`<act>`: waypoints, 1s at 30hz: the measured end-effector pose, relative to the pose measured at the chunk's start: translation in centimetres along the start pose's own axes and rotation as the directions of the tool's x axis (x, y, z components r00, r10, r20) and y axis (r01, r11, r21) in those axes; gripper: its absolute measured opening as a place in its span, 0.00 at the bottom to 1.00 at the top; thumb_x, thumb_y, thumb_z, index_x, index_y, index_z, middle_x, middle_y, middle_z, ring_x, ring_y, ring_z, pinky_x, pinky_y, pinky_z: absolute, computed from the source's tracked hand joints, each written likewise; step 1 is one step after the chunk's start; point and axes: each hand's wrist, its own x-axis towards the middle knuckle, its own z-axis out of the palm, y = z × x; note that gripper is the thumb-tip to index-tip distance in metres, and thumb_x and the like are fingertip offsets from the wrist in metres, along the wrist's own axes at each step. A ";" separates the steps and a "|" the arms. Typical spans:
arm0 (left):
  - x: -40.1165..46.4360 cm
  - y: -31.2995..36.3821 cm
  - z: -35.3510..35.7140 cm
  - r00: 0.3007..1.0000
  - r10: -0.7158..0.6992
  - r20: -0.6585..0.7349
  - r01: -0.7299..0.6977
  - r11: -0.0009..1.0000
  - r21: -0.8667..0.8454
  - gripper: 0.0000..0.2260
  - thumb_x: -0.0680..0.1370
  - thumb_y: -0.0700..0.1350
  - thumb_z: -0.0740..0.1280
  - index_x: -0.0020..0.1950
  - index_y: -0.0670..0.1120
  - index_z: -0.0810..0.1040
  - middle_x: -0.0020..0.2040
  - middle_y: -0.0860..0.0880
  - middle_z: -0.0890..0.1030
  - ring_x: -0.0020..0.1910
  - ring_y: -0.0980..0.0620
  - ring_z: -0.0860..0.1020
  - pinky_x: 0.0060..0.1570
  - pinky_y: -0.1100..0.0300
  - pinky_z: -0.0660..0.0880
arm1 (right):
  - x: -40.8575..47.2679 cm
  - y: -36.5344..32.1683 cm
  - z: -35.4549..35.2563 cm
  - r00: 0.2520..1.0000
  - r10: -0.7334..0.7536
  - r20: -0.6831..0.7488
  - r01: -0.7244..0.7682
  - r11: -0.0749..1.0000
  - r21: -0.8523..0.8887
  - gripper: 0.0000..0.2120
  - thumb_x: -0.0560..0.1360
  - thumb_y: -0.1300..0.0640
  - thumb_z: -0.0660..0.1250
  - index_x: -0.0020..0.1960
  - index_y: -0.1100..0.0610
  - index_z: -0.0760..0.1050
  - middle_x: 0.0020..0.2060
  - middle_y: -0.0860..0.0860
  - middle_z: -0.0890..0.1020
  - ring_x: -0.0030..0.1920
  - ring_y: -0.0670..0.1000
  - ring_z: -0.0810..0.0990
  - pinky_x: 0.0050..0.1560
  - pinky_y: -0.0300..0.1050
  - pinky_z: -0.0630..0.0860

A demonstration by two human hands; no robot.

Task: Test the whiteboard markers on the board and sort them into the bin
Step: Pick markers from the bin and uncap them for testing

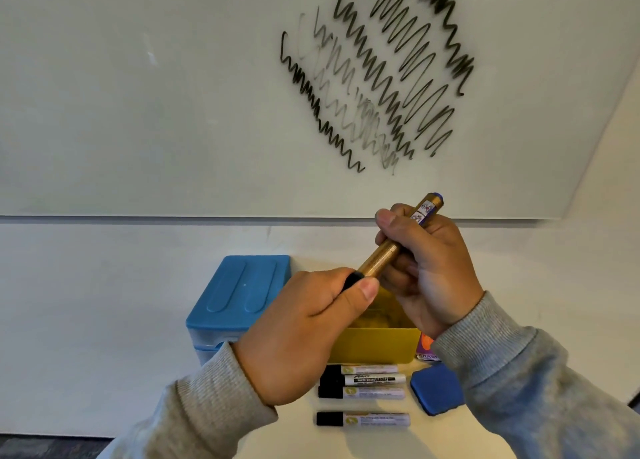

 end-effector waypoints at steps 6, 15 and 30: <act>0.2 -0.5 -0.2 0.985 -0.062 0.162 0.112 0.941 -0.319 0.17 0.82 0.55 0.59 0.34 0.52 0.67 0.29 0.51 0.63 0.26 0.53 0.61 0.26 0.60 0.63 | 0.2 -0.3 0.7 0.998 -0.027 -0.054 0.027 1.000 -0.007 0.16 0.79 0.63 0.64 0.34 0.62 0.65 0.21 0.48 0.65 0.17 0.46 0.58 0.22 0.33 0.54; 0.0 -0.6 0.4 1.000 0.009 0.029 -0.014 0.984 0.178 0.18 0.81 0.62 0.54 0.38 0.53 0.70 0.29 0.54 0.68 0.27 0.55 0.67 0.29 0.60 0.66 | 0.3 -0.1 0.1 0.996 0.053 -0.071 -0.042 0.986 0.159 0.16 0.75 0.56 0.68 0.34 0.57 0.65 0.28 0.49 0.66 0.27 0.47 0.67 0.29 0.39 0.66; -0.4 -2.3 -0.5 0.993 -0.107 0.054 0.109 0.993 -0.036 0.19 0.77 0.65 0.58 0.36 0.53 0.72 0.29 0.52 0.69 0.28 0.56 0.68 0.31 0.54 0.69 | 3.5 -9.9 -6.4 0.985 -0.032 -0.172 0.150 0.658 0.738 0.25 0.83 0.52 0.58 0.27 0.52 0.59 0.24 0.45 0.58 0.21 0.44 0.56 0.19 0.37 0.56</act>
